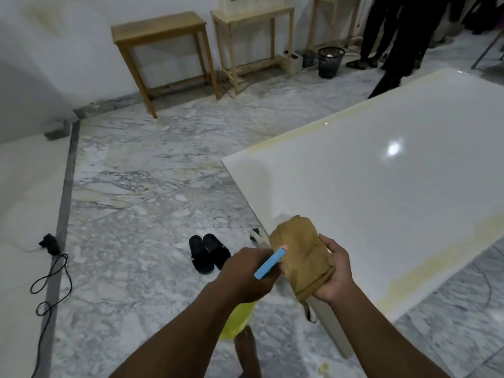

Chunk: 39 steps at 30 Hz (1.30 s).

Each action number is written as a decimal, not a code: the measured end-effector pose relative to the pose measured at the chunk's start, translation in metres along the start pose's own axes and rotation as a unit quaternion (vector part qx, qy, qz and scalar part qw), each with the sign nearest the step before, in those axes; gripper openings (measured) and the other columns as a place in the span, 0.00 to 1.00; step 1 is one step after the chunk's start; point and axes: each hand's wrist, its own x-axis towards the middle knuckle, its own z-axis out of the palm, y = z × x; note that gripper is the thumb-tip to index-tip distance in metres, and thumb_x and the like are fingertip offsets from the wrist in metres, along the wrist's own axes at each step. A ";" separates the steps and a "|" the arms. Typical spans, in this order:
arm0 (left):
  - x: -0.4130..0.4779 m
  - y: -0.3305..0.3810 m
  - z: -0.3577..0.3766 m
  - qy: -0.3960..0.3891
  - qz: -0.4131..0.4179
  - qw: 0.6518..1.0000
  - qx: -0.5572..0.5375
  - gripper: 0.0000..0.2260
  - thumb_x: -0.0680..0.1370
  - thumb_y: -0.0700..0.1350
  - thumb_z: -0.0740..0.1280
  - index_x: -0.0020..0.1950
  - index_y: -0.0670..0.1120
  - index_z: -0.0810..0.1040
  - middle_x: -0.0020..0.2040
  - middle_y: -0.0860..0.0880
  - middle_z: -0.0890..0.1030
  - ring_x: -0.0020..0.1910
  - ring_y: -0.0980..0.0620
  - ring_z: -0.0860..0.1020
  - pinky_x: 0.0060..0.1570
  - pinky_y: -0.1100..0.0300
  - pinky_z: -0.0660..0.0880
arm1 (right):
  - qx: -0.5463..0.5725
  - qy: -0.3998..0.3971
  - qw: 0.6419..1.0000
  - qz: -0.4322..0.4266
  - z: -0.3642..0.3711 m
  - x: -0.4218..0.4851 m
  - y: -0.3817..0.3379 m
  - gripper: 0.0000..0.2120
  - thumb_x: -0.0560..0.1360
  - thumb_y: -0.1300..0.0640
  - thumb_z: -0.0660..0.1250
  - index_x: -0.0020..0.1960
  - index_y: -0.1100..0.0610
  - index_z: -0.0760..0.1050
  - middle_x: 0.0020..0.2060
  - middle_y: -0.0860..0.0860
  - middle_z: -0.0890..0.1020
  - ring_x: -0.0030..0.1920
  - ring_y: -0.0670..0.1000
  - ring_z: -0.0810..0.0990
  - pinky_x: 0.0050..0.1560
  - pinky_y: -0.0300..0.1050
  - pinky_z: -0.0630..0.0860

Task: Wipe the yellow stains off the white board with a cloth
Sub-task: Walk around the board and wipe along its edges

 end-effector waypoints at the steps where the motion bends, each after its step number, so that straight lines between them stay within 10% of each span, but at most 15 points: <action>1: 0.011 -0.010 -0.009 -0.001 -0.005 1.000 0.011 0.17 0.81 0.60 0.62 0.38 0.51 0.71 0.33 0.51 0.75 0.33 0.49 0.73 0.39 0.44 0.77 | -0.024 0.009 1.000 0.010 0.018 0.015 -0.003 0.26 0.78 0.45 0.60 0.56 0.66 0.83 0.52 0.65 0.84 0.46 0.64 0.85 0.48 0.61 0.82; 10: 0.107 -0.125 -0.098 0.093 -0.060 0.993 -0.047 0.20 0.84 0.59 0.65 0.35 0.57 0.64 0.30 0.53 0.71 0.30 0.52 0.71 0.38 0.45 0.75 | -0.383 0.159 0.908 -0.062 0.165 0.196 -0.063 0.23 0.77 0.45 0.60 0.58 0.61 0.81 0.49 0.63 0.85 0.46 0.60 0.83 0.48 0.53 0.79; 15: 0.137 -0.183 -0.112 0.147 -0.089 0.978 -0.116 0.19 0.82 0.62 0.63 0.38 0.51 0.71 0.33 0.47 0.80 0.31 0.46 0.79 0.37 0.39 0.77 | -0.702 0.165 0.628 -0.293 0.246 0.315 -0.071 0.21 0.81 0.47 0.53 0.71 0.51 0.68 0.58 0.56 0.80 0.55 0.60 0.78 0.56 0.53 0.72; 20: 0.138 -0.218 -0.100 0.150 -0.103 0.970 -0.160 0.19 0.81 0.62 0.65 0.42 0.49 0.76 0.35 0.46 0.78 0.33 0.46 0.76 0.38 0.43 0.75 | -0.895 0.102 0.333 -0.277 0.235 0.421 -0.015 0.28 0.79 0.41 0.53 0.77 0.46 0.58 0.78 0.55 0.59 0.77 0.62 0.57 0.70 0.65 0.60; 26: 0.129 -0.236 -0.088 0.133 -0.128 0.967 -0.176 0.20 0.80 0.65 0.63 0.45 0.48 0.80 0.35 0.46 0.80 0.34 0.46 0.77 0.36 0.47 0.74 | -0.938 0.081 0.166 -0.292 0.203 0.444 -0.005 0.29 0.78 0.52 0.58 0.78 0.47 0.58 0.81 0.57 0.42 0.79 0.65 0.40 0.74 0.71 0.45; 32: 0.128 -0.221 -0.080 0.131 -0.129 0.969 -0.166 0.23 0.78 0.67 0.60 0.42 0.49 0.77 0.33 0.47 0.77 0.32 0.46 0.76 0.34 0.47 0.74 | -0.940 0.064 0.147 -0.302 0.161 0.403 0.000 0.35 0.71 0.51 0.72 0.76 0.53 0.66 0.81 0.59 0.49 0.79 0.66 0.47 0.75 0.69 0.50; 39: 0.111 -0.180 -0.045 0.116 -0.111 0.975 -0.154 0.19 0.80 0.62 0.64 0.38 0.49 0.73 0.31 0.51 0.73 0.31 0.45 0.74 0.36 0.41 0.74 | -0.922 0.062 0.172 -0.342 0.087 0.329 0.016 0.31 0.74 0.58 0.65 0.77 0.52 0.64 0.81 0.59 0.49 0.80 0.66 0.46 0.75 0.68 0.53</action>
